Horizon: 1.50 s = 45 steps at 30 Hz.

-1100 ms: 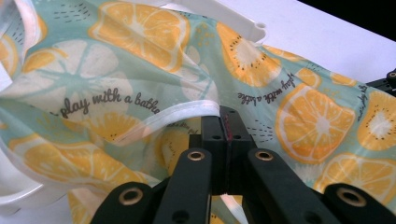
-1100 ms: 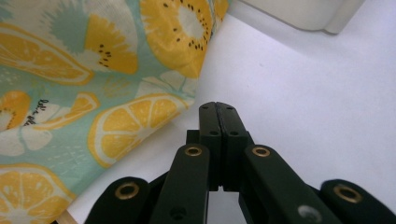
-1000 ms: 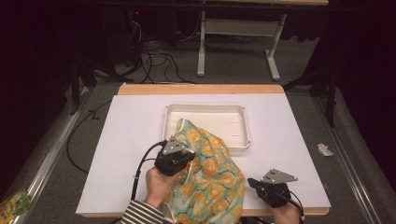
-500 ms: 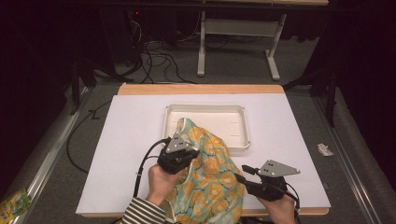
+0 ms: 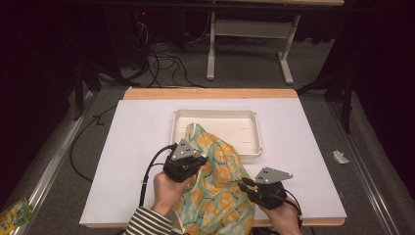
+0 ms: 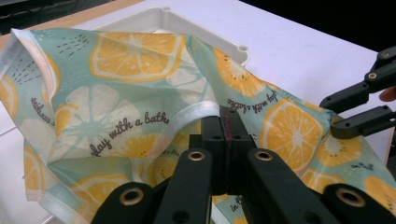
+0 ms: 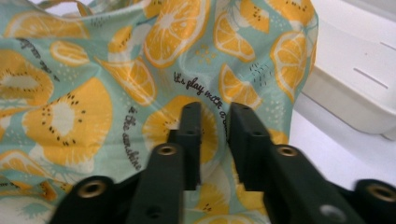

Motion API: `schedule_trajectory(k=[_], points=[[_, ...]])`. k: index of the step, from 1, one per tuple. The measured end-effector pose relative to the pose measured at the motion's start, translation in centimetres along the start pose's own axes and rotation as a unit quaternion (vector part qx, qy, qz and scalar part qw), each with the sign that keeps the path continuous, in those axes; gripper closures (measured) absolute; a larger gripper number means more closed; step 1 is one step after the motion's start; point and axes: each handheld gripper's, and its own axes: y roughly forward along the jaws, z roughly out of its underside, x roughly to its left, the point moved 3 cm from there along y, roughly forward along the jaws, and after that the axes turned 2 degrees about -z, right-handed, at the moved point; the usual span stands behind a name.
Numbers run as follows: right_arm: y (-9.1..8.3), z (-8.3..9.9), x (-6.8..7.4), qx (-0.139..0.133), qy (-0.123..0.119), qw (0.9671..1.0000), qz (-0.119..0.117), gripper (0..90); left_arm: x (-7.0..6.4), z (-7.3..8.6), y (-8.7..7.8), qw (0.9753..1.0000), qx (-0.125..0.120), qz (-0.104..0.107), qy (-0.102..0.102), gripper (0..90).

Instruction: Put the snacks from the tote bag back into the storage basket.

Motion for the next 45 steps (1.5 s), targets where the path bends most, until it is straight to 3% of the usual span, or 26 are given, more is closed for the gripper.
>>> schedule_trajectory(k=[3, 15, 23, 31, 39, 45], points=[[0.0, 0.1, 0.0, 0.003, -0.001, 1.0, 0.0, 89.9, -0.1, 0.0, 0.0, 1.0, 0.0, 0.001, 0.003, 90.0], [-1.1, 0.1, -0.5, -0.019, -0.005, 0.9998, 0.005, 90.0, -0.2, 0.1, -0.2, 1.0, -0.002, 0.001, 0.005, 90.0], [-2.8, 0.4, -1.7, -0.037, 0.003, 0.9988, 0.03, 90.0, -0.1, 0.4, -0.4, 1.0, 0.002, 0.005, 0.007, 88.7], [-3.6, 1.6, -3.1, -0.033, 0.017, 0.9979, 0.054, 90.0, -0.4, 0.6, -0.6, 0.9998, 0.008, 0.005, 0.015, 81.3], [-3.8, 3.1, -4.4, -0.02, 0.035, 0.9969, 0.067, 90.0, -0.6, 1.0, -1.3, 0.9995, 0.007, -0.019, 0.025, 68.2], [-3.6, 3.9, -5.1, -0.005, 0.05, 0.9962, 0.071, 90.0, 0.0, 1.8, -1.8, 0.9989, 0.007, -0.045, 0.015, 60.3]])
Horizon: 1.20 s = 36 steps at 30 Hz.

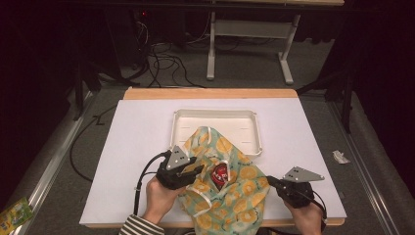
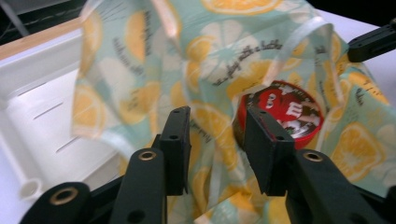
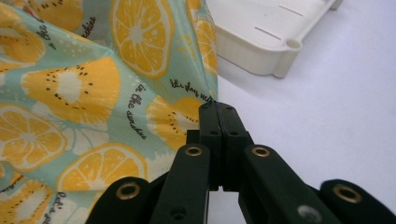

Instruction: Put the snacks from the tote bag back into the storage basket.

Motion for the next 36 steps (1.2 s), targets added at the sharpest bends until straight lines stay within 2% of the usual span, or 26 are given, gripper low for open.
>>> schedule_trajectory(k=[4, 6, 7, 10, 13, 18, 22, 26, 31, 34, 36], points=[[0.2, 0.3, -0.4, 0.006, 0.003, 1.0, 0.004, 90.0, 0.5, 0.8, -0.1, 0.9995, 0.004, -0.033, -0.001, 54.6], [0.3, 0.4, -0.4, 0.008, 0.004, 0.9999, 0.005, 90.0, 0.6, 1.0, -0.2, 0.9992, 0.008, -0.039, 0.0, 52.1], [0.6, 0.6, -0.5, 0.012, 0.004, 0.9999, 0.009, 90.0, 0.8, 1.3, -0.1, 0.9987, 0.012, -0.049, -0.002, 50.6], [0.8, 0.7, -0.6, 0.017, 0.004, 0.9998, 0.01, 90.0, 1.6, 2.1, 0.0, 0.9968, 0.023, -0.075, -0.013, 48.4], [1.1, 0.9, -0.8, 0.022, 0.006, 0.9997, 0.011, 90.0, 2.2, 2.9, 0.3, 0.9959, 0.031, -0.079, -0.032, 46.7], [1.4, 1.0, -1.0, 0.029, 0.008, 0.9994, 0.017, 90.0, 2.9, 3.9, 0.9, 0.9952, 0.046, -0.063, -0.059, 46.1], [1.6, 1.2, -1.3, 0.033, 0.013, 0.9992, 0.019, 90.0, 3.1, 4.2, 1.3, 0.9948, 0.054, -0.054, -0.068, 49.2], [1.9, 1.4, -1.5, 0.036, 0.016, 0.9991, 0.018, 90.0, 3.0, 4.7, 1.8, 0.9955, 0.065, -0.046, -0.052, 64.1], [2.0, 1.2, -1.3, 0.036, 0.014, 0.9991, 0.015, 90.0, 2.6, 4.7, 1.9, 0.9969, 0.062, -0.028, -0.041, 85.8], [2.0, 1.0, -1.2, 0.032, 0.009, 0.9994, 0.011, 90.0, 2.6, 4.7, 1.8, 0.9971, 0.059, -0.022, -0.042, 89.4], [1.9, 0.8, -1.1, 0.024, 0.009, 0.9996, 0.012, 86.8, 2.5, 4.6, 1.6, 0.9977, 0.051, -0.014, -0.042, 89.6]])
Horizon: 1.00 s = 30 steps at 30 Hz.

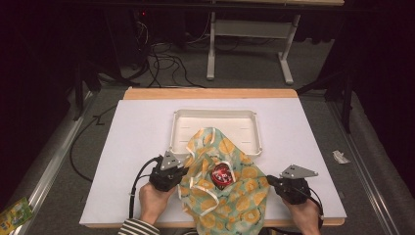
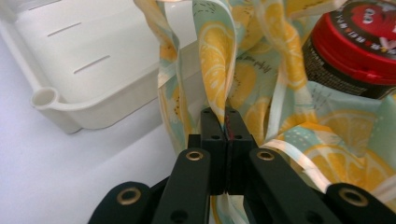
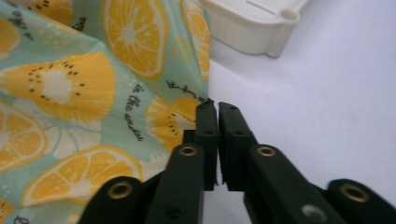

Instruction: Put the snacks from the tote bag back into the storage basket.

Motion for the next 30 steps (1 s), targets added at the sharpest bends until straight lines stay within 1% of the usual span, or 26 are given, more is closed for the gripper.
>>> schedule_trajectory(k=[1, 2, 3, 5, 8, 10, 11, 12, 16, 17, 19, 23, 26, 28, 30], points=[[-0.1, -0.1, 0.1, -0.004, -0.001, 1.0, 0.0, 84.6, -0.1, 0.0, -0.1, 1.0, -0.003, 0.003, -0.001, 89.7], [-0.4, -0.3, 0.2, -0.012, -0.005, 0.9999, 0.006, 79.0, -0.1, 0.0, -0.2, 1.0, -0.005, 0.006, -0.001, 89.8], [-0.4, -0.3, 0.2, -0.012, -0.005, 0.9999, 0.006, 79.0, -0.1, -0.1, -0.3, 0.9999, -0.008, 0.008, -0.001, 89.8], [-0.8, -0.6, 0.6, -0.022, -0.006, 0.9997, 0.008, 76.6, -0.2, -0.1, -0.5, 0.9998, -0.011, 0.013, -0.001, 89.8], [-1.3, -1.1, 1.0, -0.034, -0.014, 0.9993, 0.008, 72.5, -0.3, -0.2, -0.6, 0.9997, -0.016, 0.02, -0.003, 89.8], [-1.6, -1.5, 1.5, -0.042, -0.017, 0.9989, 0.005, 71.5, -0.4, -0.2, -0.7, 0.9996, -0.019, 0.021, -0.002, 89.8], [-1.8, -1.7, 1.7, -0.047, -0.018, 0.9987, 0.003, 70.9, -0.5, -0.2, -0.7, 0.9995, -0.022, 0.023, -0.005, 89.8], [-1.9, -2.0, 2.0, -0.053, -0.024, 0.9983, 0.002, 69.9, -0.6, -0.2, -0.8, 0.9994, -0.022, 0.026, -0.002, 89.8], [-2.0, -2.6, 3.4, -0.06, -0.041, 0.9973, -0.008, 65.1, -1.1, -0.4, -0.9, 0.9991, -0.026, 0.033, 0.004, 89.8], [-2.0, -2.8, 3.7, -0.06, -0.047, 0.997, -0.01, 63.9, -1.2, -0.4, -0.9, 0.999, -0.027, 0.035, 0.005, 89.8], [-1.6, -2.9, 4.1, -0.055, -0.049, 0.9972, -0.015, 61.5, -1.4, -0.4, -0.9, 0.9989, -0.027, 0.038, 0.005, 89.8], [-0.2, -2.8, 4.1, -0.036, -0.05, 0.998, -0.017, 55.6, -1.5, -0.4, -0.9, 0.9988, -0.026, 0.04, 0.006, 89.8], [0.8, -2.4, 3.6, -0.022, -0.047, 0.9986, -0.002, 51.7, -1.6, -0.4, -0.9, 0.9987, -0.026, 0.042, 0.008, 89.8], [1.1, -2.3, 3.2, -0.021, -0.04, 0.999, 0.006, 48.5, -1.6, -0.4, -1.0, 0.9987, -0.027, 0.042, 0.01, 89.8], [1.0, -2.3, 2.8, -0.03, -0.03, 0.999, 0.013, 47.3, -1.7, -0.4, -1.0, 0.9986, -0.027, 0.044, 0.009, 89.8]])
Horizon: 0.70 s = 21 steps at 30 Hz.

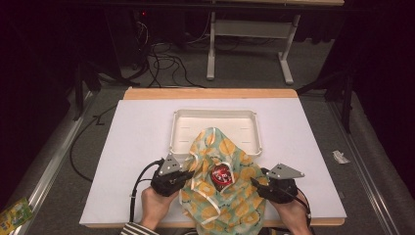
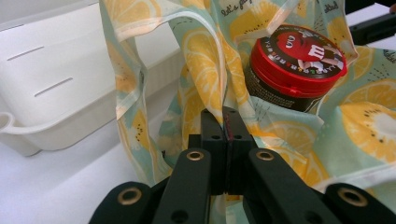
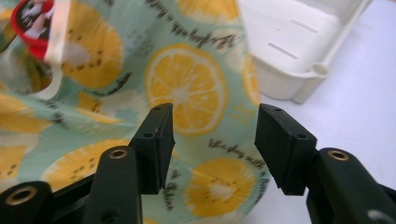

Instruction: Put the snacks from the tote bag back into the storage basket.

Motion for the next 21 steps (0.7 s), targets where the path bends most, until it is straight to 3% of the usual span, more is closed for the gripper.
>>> schedule_trajectory(k=[4, 7, 11, 13, 16, 21], points=[[-0.2, -0.7, -0.5, -0.015, 0.009, 0.9998, 0.002, 45.3, -0.1, -0.1, 0.1, 1.0, 0.001, 0.002, 0.003, 89.8], [0.3, -1.3, -0.8, -0.011, 0.01, 0.9999, -0.001, 47.7, -0.2, -0.1, 0.2, 1.0, 0.001, 0.005, 0.003, 89.8], [1.1, -1.5, -0.7, 0.0, -0.013, 0.9997, -0.02, 78.2, -0.2, -0.3, 0.2, 1.0, -0.002, 0.005, 0.003, 89.8], [1.1, -1.6, -0.7, 0.001, -0.013, 0.9995, -0.027, 89.2, -0.2, -0.4, 0.1, 1.0, -0.005, 0.004, 0.003, 89.8], [0.7, -1.6, -1.0, -0.007, -0.012, 0.9995, -0.027, 90.0, -0.3, -0.6, -0.1, 0.9999, -0.01, 0.003, 0.006, 89.8], [-0.5, -1.6, -2.2, -0.026, 0.009, 0.9994, -0.02, 90.0, -0.4, -1.1, -0.3, 0.9998, -0.019, 0.004, 0.008, 89.7]])
